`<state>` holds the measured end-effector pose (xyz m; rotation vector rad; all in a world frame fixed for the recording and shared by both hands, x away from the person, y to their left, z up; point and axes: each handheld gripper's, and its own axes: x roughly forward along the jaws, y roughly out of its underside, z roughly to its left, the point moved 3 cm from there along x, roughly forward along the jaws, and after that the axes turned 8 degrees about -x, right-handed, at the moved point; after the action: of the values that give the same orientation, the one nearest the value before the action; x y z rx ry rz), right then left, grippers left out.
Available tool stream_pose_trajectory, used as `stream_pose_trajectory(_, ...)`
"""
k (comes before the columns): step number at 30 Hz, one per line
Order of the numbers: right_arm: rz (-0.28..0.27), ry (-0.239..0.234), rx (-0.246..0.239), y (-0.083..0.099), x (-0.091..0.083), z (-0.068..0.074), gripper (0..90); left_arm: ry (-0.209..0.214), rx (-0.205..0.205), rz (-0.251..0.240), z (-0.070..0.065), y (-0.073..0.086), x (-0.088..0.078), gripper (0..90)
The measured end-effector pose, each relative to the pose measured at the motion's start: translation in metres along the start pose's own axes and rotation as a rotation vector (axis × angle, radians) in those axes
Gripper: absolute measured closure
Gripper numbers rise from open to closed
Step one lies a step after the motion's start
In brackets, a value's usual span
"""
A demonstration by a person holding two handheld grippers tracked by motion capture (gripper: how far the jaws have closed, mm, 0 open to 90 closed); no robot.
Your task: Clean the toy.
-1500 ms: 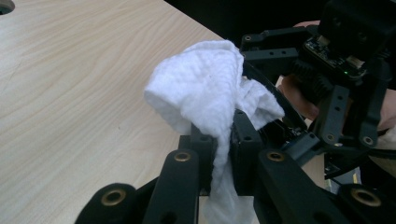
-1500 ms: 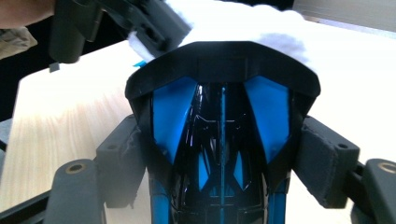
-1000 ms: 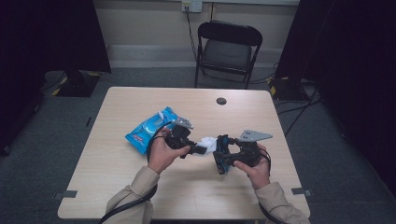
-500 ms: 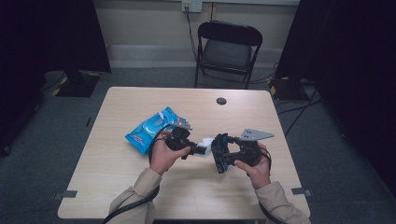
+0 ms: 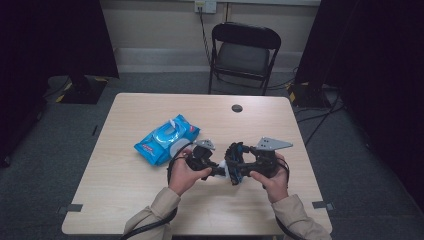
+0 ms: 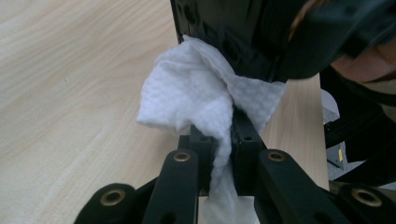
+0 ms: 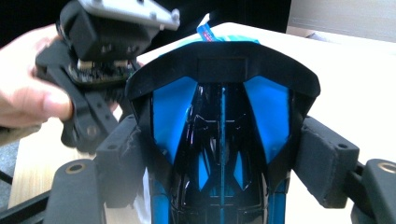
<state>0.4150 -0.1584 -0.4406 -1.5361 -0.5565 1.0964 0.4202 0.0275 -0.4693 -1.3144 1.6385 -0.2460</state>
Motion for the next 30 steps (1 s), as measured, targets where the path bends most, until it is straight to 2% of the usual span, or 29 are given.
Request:
stream_pose_trajectory(3,-0.002,-0.003,0.003,-0.001,0.001,0.001,25.4,-0.002,-0.003,0.017,0.001,0.005,0.005,82.2)
stream_pose_trajectory(18,-0.023,-0.011,0.016,-0.004,0.001,0.0,25.4,0.015,-0.016,0.016,0.001,0.016,0.013,82.2)
stream_pose_trajectory(23,-0.033,-0.013,0.02,-0.005,0.0,0.0,25.4,0.006,-0.013,0.044,0.003,0.021,0.015,82.2)
stream_pose_trajectory(30,-0.031,-0.012,0.017,-0.004,-0.002,-0.001,25.4,-0.028,-0.032,0.017,0.01,0.022,0.0,82.2)
